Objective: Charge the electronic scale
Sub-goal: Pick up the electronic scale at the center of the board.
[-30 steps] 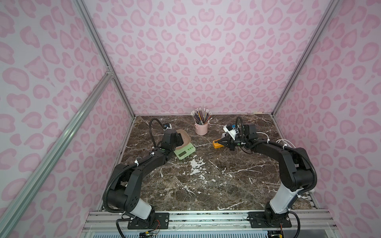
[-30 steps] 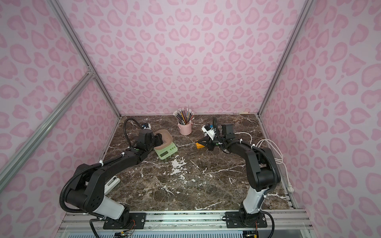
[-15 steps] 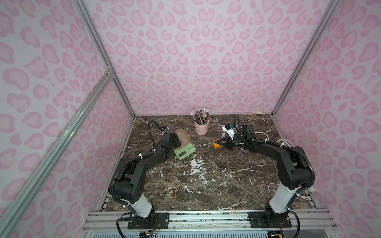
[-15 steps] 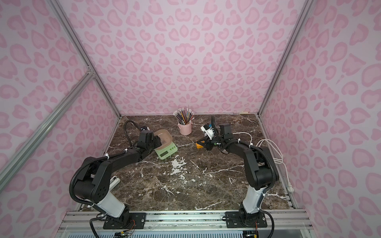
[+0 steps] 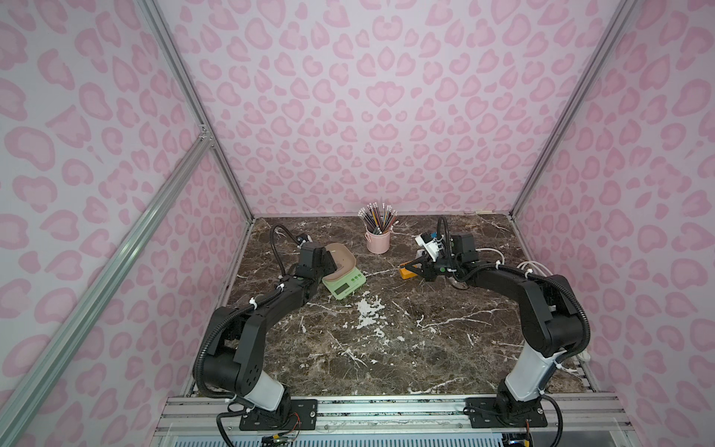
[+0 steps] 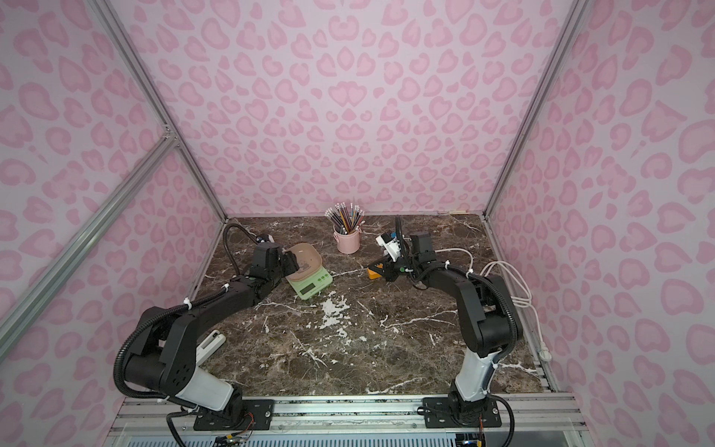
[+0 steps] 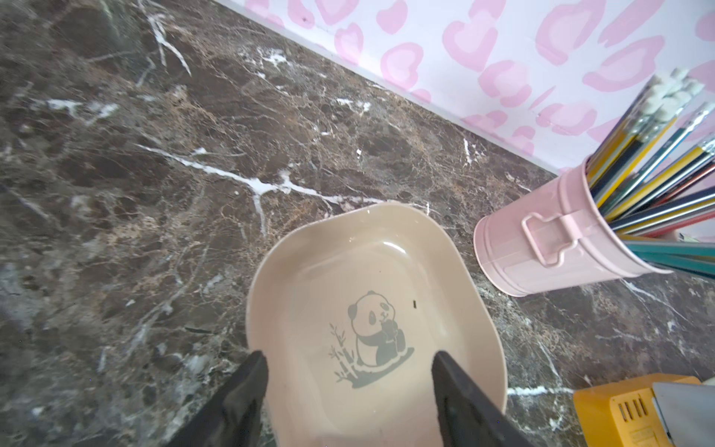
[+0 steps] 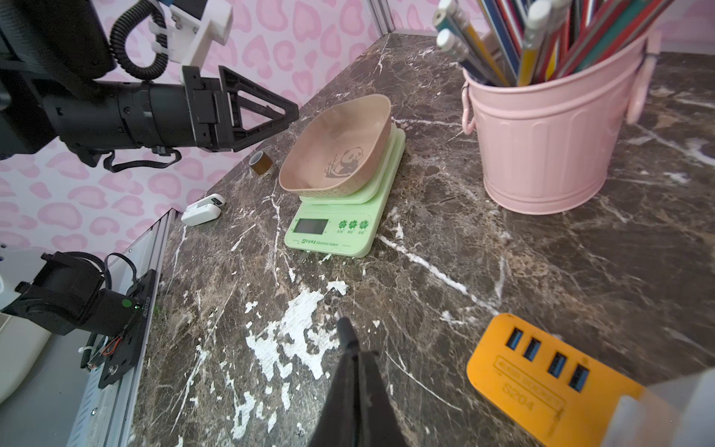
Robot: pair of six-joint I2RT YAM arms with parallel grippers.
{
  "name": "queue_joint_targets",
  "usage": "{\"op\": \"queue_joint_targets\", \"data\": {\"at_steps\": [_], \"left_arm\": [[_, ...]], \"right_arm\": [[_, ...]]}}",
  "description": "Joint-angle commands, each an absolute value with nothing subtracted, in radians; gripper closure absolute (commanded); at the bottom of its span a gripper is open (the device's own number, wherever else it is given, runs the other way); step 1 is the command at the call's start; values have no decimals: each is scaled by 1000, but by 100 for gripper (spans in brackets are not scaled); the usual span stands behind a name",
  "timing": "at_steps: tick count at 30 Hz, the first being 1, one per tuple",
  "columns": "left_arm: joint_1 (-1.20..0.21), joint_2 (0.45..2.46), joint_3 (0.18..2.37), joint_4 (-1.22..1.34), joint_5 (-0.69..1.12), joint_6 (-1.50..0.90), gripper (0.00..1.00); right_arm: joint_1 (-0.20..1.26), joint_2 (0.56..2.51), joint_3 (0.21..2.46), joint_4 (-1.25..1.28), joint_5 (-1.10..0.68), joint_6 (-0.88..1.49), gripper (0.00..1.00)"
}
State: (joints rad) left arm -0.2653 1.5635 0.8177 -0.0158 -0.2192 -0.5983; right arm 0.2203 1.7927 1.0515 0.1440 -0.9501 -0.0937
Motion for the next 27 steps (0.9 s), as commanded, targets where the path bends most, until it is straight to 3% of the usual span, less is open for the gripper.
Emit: {"op": "queue_joint_targets", "data": {"at_steps": [1,9,16,20,24,27], "left_arm": [[-264,1556,820,-59,-277,-607,29],[-264,1637,820,-40,-257,-649,32],[-264,1691,822,-19,-232,-658,44],[-264,1690,812,-9,-223,-654,59],[-263,1666,790,33,-184,-631,85],[-264,1636,748,124,-93,-583,95]], "right_arm": [[222,1785,1054,179,-948,-89,92],[222,1782,1048,173,-945,-84,92],[222,1773,1039,176,-934,-71,92],[224,1759,1019,202,-923,-39,91],[226,1744,991,244,-907,16,91],[236,1728,966,271,-882,70,91]]}}
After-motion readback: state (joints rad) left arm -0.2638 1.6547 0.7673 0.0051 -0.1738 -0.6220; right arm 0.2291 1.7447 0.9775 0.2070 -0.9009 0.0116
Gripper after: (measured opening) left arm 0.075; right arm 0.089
